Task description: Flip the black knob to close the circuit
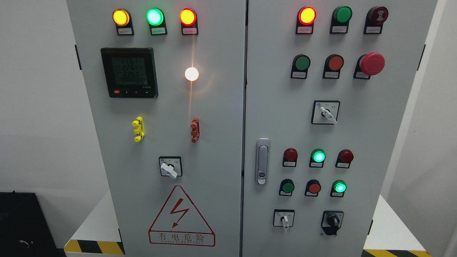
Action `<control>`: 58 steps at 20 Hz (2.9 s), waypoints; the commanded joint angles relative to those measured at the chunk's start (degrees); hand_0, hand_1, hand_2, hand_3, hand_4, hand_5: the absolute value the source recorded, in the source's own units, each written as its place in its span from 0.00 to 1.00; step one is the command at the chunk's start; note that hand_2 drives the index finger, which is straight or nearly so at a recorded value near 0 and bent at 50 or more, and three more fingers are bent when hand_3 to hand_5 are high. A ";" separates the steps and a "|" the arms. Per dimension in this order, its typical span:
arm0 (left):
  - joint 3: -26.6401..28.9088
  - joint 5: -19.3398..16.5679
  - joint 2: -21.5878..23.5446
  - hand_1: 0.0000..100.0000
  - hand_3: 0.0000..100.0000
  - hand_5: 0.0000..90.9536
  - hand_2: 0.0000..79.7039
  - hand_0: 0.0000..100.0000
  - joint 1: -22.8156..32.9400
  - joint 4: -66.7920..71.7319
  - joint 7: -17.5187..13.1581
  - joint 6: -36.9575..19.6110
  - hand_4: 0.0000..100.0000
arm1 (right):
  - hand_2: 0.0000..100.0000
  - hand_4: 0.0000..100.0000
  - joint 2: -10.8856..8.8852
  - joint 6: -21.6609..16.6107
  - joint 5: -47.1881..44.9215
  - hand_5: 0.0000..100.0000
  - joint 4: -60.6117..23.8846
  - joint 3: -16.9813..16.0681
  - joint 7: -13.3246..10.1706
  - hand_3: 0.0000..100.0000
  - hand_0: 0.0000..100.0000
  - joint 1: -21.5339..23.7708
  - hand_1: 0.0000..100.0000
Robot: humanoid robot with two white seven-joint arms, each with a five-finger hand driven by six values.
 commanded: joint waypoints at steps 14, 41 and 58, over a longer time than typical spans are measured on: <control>0.00 0.00 0.00 0.56 0.00 0.00 0.00 0.12 0.00 0.00 0.04 0.00 0.00 | 0.90 0.92 1.23 3.26 7.94 0.91 -5.57 -0.09 4.19 1.00 0.00 -12.49 0.00; 0.00 0.00 0.00 0.56 0.00 0.00 0.00 0.12 0.00 0.00 0.04 0.00 0.00 | 0.89 0.92 0.88 5.20 10.14 0.91 0.76 -0.70 4.19 1.00 0.00 -20.40 0.00; 0.00 0.00 0.00 0.56 0.00 0.00 0.00 0.12 0.00 0.00 0.04 0.00 0.00 | 0.89 0.91 0.27 4.85 10.23 0.91 2.43 -3.60 4.02 1.00 0.00 -21.46 0.00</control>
